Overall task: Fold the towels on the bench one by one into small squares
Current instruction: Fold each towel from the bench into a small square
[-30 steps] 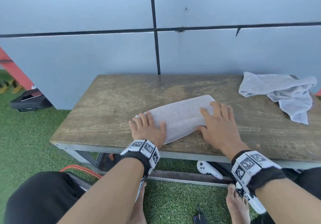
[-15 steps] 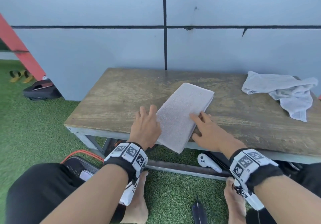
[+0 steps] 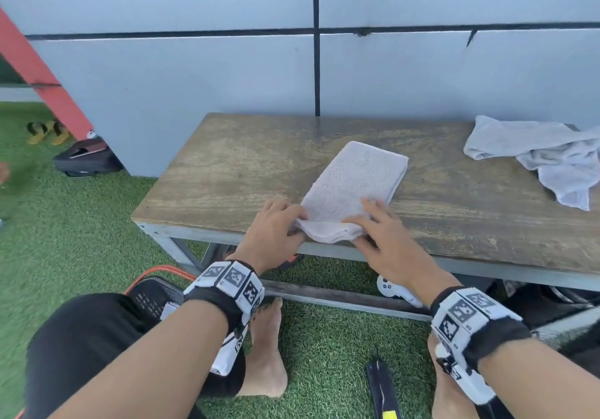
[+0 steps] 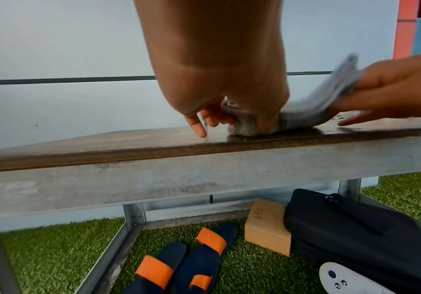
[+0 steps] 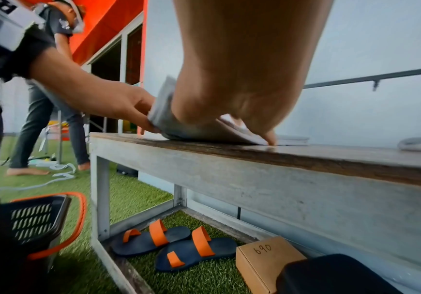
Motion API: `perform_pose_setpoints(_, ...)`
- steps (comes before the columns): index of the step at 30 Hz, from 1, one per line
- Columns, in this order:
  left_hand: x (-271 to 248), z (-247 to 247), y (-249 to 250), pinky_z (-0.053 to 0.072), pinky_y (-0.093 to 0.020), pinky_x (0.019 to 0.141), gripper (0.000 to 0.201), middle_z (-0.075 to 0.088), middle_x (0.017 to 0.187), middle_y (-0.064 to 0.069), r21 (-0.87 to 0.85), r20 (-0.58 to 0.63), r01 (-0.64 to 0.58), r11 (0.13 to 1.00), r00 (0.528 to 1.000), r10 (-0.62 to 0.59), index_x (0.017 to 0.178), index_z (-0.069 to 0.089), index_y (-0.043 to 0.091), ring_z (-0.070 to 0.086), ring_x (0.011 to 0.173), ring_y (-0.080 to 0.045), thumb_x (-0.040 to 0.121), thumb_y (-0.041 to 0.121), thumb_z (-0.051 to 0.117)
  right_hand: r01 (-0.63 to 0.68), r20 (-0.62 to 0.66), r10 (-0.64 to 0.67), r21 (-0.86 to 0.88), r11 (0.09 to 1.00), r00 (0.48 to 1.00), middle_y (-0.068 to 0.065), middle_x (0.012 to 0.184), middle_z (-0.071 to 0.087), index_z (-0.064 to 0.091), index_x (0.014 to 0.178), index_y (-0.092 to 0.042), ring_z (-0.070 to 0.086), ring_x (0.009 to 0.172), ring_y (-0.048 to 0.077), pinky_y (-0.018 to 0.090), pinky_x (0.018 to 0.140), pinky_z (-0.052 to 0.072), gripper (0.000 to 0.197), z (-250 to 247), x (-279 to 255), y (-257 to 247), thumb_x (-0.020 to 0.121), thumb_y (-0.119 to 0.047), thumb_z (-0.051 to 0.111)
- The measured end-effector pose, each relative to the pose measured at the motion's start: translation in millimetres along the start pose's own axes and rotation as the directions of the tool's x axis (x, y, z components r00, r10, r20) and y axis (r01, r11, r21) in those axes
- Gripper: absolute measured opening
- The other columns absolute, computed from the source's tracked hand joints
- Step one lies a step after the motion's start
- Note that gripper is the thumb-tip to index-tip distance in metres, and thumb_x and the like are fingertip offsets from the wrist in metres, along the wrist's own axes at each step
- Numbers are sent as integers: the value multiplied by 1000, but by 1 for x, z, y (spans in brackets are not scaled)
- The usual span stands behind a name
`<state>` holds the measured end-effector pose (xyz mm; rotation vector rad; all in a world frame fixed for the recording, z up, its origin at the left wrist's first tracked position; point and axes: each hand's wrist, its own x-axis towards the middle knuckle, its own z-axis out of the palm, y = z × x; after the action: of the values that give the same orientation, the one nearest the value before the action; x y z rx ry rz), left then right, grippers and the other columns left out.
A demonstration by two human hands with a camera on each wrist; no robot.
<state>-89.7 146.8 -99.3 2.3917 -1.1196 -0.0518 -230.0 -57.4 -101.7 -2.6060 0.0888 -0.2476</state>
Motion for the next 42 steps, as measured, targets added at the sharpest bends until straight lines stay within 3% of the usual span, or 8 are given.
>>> perform_pose_setpoints(2,0,-4,1,42,-33,92,24,52,100,-1,-165,-134,15,986,990,-37,96,68,17,44,101,-18,86,39,71,107,-133,-86,162,981,987,-3,103,68,66,107,-21,59,98,15,36,89,48,18,-8,-4,1,102,-30,52)
perform_pose_setpoints(5,3,-14,6,41,-19,95,36,56,113,7,-432,-71,121,894,983,-168,100,70,21,51,109,-6,76,44,83,53,-184,18,370,927,983,-11,60,55,64,94,-21,40,54,2,31,53,35,30,-19,-6,2,102,-42,45)
perform_pose_setpoints(11,15,-8,23,51,-32,94,17,75,112,3,-644,179,238,727,971,-160,105,77,22,69,105,-13,90,29,72,-74,-177,196,530,845,964,9,69,47,66,98,-31,41,64,13,29,59,31,36,-34,-3,4,101,-55,40)
perform_pose_setpoints(14,25,0,34,43,-36,72,49,69,85,-23,-664,207,309,681,951,-230,91,68,1,59,74,-21,88,49,64,-221,-146,344,530,819,927,9,69,43,62,96,-3,41,63,16,30,58,29,52,-37,4,11,100,-51,44)
perform_pose_setpoints(20,47,15,52,28,-11,41,42,42,52,12,-479,146,324,816,946,-290,63,42,21,36,40,-1,101,35,54,-452,-39,518,435,778,854,14,77,58,60,94,10,51,66,21,33,56,32,53,-33,17,31,103,-40,47)
perform_pose_setpoints(29,69,40,52,47,-36,67,45,58,71,1,-110,42,386,916,922,-384,71,48,21,58,70,-22,103,49,35,-568,-86,632,359,741,770,1,69,51,43,70,-15,47,61,15,30,53,29,44,-25,36,43,104,-43,41)
perform_pose_setpoints(34,87,35,56,37,-26,54,44,48,57,5,-172,102,472,865,882,-461,63,43,20,47,51,-17,95,49,48,-571,-70,616,305,762,785,1,63,46,41,68,-15,42,53,15,28,50,29,43,-29,42,44,102,-42,43)
perform_pose_setpoints(42,92,52,58,36,-34,56,40,54,66,1,-71,-152,353,933,921,-360,77,41,18,53,59,-23,103,47,35,-552,-98,570,163,818,816,0,65,50,42,69,-18,48,57,17,33,52,36,39,-34,51,57,103,-38,41)
